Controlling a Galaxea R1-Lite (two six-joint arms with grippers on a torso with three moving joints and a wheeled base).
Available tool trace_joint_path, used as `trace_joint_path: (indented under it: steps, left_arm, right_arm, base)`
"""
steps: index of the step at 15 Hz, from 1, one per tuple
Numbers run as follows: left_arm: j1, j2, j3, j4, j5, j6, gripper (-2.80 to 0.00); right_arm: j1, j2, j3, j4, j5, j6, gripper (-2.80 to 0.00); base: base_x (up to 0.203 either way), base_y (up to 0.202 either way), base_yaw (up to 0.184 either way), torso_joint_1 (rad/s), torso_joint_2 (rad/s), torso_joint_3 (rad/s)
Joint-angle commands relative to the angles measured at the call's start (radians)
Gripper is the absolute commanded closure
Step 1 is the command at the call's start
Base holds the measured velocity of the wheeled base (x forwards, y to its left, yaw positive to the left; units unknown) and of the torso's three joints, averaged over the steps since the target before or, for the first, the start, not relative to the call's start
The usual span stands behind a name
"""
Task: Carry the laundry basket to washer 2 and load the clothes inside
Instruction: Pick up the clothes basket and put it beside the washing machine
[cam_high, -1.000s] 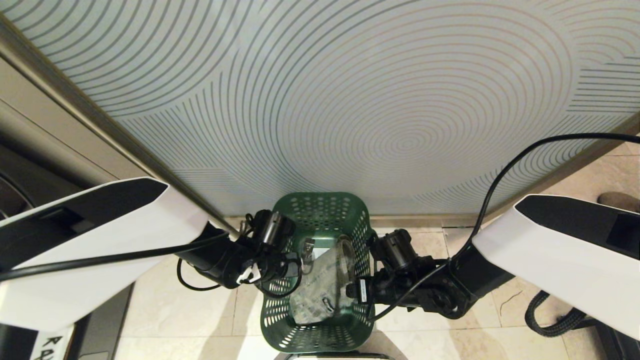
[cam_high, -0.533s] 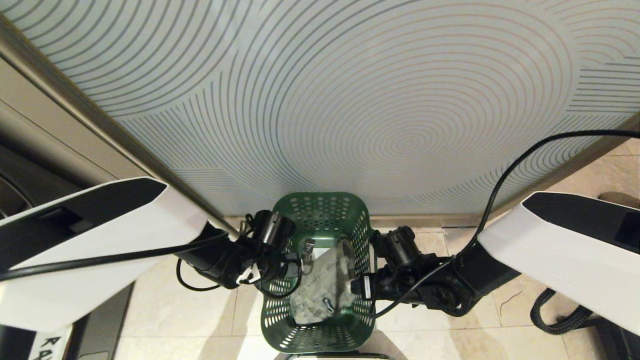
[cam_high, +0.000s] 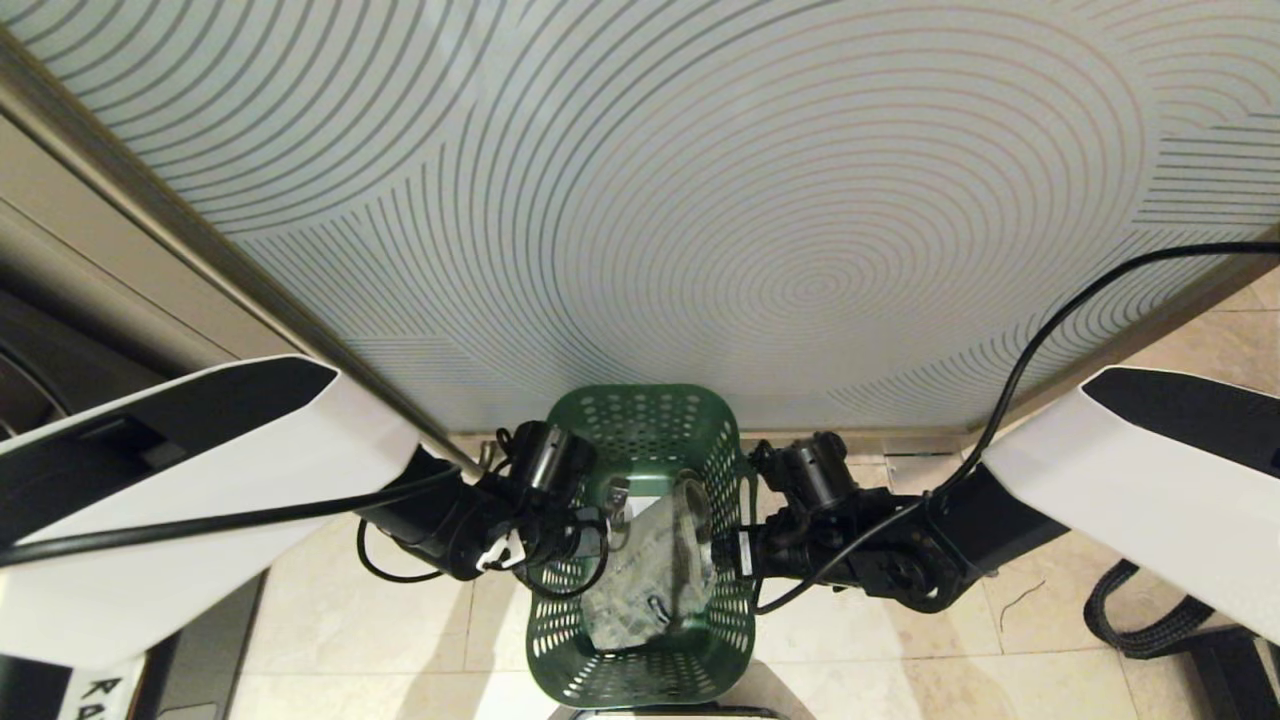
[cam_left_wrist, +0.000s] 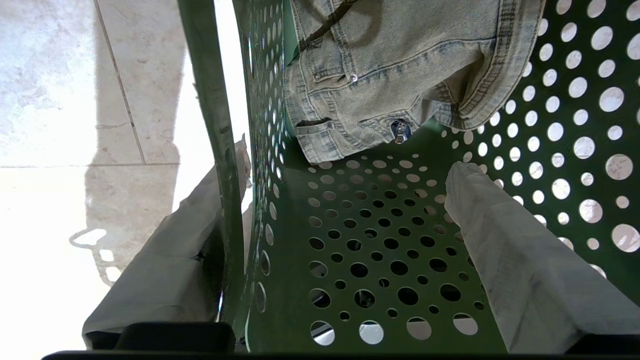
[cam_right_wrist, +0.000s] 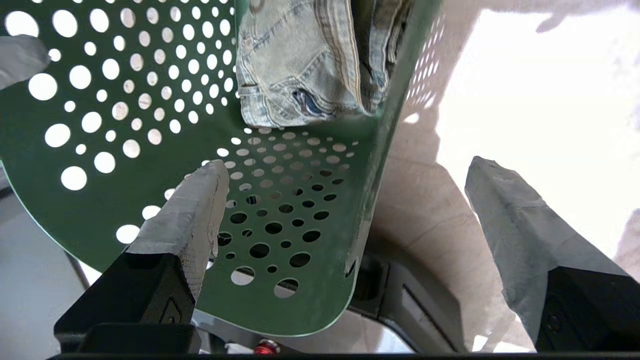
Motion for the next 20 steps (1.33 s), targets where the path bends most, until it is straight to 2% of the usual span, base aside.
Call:
trace_joint_path:
  steps: [1, 9, 16, 17, 20]
  left_arm:
    - [0.000, 0.002, -0.001, -0.002, 0.003, -0.003, -2.80]
    - [0.000, 0.020, 0.001, -0.003, 0.003, -0.003, -2.80]
    - [0.000, 0.022, -0.004, -0.005, 0.001, -0.004, -2.80]
    - [0.000, 0.022, -0.004, -0.005, 0.001, -0.004, -2.80]
    - [-0.002, 0.020, -0.004, -0.005, 0.001, -0.003, -2.80]
  right_arm:
    - [0.000, -0.008, -0.007, -0.003, 0.000, -0.004, -2.80]
    - [0.001, -0.015, -0.091, 0.000, 0.000, -0.012, -2.80]
    - [0.006, -0.007, -0.090, -0.004, 0.037, 0.002, -2.80]
    - [0.006, 0.001, -0.089, -0.030, 0.039, 0.003, -2.80]
    - [0.007, 0.068, -0.077, -0.218, 0.037, 0.000, -2.80]
  base:
    - [0.000, 0.000, 0.000, 0.000, 0.00, 0.000]
    - [0.000, 0.000, 0.000, 0.000, 0.00, 0.000]
    - [0.000, 0.000, 0.000, 0.000, 0.00, 0.000]
    - [0.000, 0.000, 0.000, 0.000, 0.00, 0.000]
    - [0.000, 0.000, 0.000, 0.000, 0.00, 0.000]
